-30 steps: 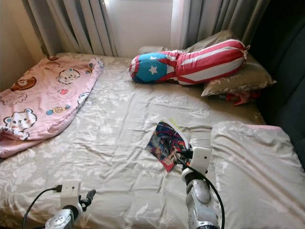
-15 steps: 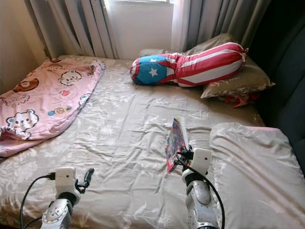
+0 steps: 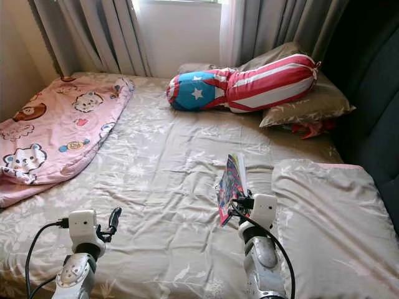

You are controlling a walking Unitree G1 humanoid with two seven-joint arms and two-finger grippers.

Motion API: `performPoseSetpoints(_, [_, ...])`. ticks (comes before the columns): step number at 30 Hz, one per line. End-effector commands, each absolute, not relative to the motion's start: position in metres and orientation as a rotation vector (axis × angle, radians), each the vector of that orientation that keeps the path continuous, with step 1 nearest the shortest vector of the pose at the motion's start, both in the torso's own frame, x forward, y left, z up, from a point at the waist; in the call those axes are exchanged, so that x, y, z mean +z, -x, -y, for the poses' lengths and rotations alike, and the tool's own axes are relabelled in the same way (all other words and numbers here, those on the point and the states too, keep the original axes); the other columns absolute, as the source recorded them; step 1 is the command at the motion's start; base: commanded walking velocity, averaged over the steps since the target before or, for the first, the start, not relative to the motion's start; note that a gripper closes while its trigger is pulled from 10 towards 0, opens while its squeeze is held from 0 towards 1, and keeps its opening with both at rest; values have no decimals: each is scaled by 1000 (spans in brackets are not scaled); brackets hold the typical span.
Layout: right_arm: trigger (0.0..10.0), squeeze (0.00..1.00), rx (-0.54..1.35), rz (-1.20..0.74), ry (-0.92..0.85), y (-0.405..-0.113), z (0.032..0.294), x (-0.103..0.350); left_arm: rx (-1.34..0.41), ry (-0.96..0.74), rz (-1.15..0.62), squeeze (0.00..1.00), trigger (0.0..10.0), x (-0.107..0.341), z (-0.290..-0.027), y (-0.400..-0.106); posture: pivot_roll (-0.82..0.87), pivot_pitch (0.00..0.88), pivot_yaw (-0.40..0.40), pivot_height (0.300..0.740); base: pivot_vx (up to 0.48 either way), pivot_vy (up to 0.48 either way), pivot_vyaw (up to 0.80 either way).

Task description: Clean up the room

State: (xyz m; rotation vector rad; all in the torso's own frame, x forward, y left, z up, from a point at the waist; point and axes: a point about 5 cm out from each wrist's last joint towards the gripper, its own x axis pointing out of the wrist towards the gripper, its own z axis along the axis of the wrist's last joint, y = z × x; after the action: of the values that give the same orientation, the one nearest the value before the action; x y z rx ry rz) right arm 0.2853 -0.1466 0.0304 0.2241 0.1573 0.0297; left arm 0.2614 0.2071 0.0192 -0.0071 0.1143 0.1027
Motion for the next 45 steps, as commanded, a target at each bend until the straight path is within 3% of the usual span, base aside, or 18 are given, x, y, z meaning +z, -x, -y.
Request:
performPoseSetpoints(1, [10000, 0, 50, -113, -216, -294, 143, 43, 94, -2, -115, 0, 10000, 21, -206, -262, 13, 0, -8, 719, 0, 0, 0])
performPoseSetpoints(13, [10000, 0, 50, -106, -220, -287, 146, 38, 55, -11, -122, 0, 10000, 19, -195, -258, 13, 0, -2, 704, 0, 0, 0])
performPoseSetpoints(19, [10000, 0, 65, -101, -199, -295, 143, 44, 54, -23, -122, 0, 10000, 23, -199, -263, 12, 0, 2, 684, 0, 0, 0])
performPoseSetpoints(31, [10000, 0, 79, -123, -195, -294, 144, 42, 60, -27, -122, 0, 10000, 23, -201, -259, 12, 0, -7, 684, 0, 0, 0])
performPoseSetpoints(34, [10000, 0, 88, -118, -199, -294, 141, 42, 57, -28, -116, 0, 10000, 24, -200, -260, 14, 0, -8, 664, 0, 0, 0])
performPoseSetpoints(45, [10000, 0, 95, -99, -227, -294, 138, 43, 59, -39, -118, 0, 10000, 27, -202, -265, 25, 0, -12, 664, 0, 0, 0])
